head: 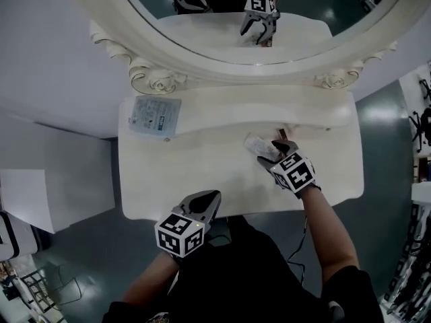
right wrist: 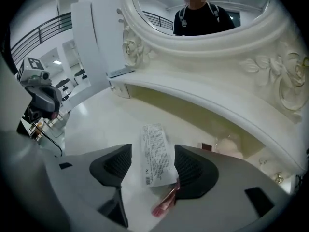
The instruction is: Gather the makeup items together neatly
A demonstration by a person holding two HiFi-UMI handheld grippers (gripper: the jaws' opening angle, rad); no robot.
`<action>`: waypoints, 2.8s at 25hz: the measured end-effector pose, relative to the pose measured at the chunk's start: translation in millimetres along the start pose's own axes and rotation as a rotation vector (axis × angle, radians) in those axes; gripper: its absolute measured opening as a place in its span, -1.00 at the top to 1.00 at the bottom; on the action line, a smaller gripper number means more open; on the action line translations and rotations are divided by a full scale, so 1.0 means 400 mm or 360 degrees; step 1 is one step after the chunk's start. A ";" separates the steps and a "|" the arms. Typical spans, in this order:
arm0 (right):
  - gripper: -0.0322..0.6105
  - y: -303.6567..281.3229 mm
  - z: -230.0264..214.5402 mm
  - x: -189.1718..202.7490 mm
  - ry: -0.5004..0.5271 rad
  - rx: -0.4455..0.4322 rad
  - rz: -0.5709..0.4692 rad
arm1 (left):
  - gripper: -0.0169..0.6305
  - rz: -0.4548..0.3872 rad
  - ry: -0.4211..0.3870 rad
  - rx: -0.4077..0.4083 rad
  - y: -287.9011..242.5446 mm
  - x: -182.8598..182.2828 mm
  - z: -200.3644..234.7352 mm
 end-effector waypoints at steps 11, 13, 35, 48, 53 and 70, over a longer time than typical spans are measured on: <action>0.04 -0.085 -0.005 -0.010 0.0235 -0.0026 0.0224 | 0.92 -0.0033 0.0075 -0.0036 0.000 0.000 0.043; 0.06 -0.085 -0.002 -0.014 0.0238 -0.0010 0.0241 | 0.92 -0.0035 0.0082 -0.0034 0.004 0.002 0.047; 0.21 -0.040 0.292 -0.023 -0.0608 0.0388 -0.0012 | 0.92 0.0060 -0.0058 0.0121 0.167 0.030 0.038; 0.21 -0.085 0.426 -0.077 -0.0761 0.0531 -0.0039 | 0.92 0.0094 -0.0096 0.0086 0.324 0.088 0.069; 0.21 -0.105 0.442 -0.074 -0.0817 0.0598 -0.0011 | 0.92 0.0090 -0.0104 0.0068 0.368 0.109 0.074; 0.20 0.058 0.365 0.027 -0.0824 0.0889 -0.0239 | 0.92 0.0054 -0.0158 0.0115 0.396 0.113 0.056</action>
Point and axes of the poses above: the fingertips, and each gripper's own axes: y backward along the fingers, z to its left, x out of its underside, the point moved 9 cm from there along y, backward along the fingers, and after that the axes turned 9 degrees about x, right-handed, at the moved point
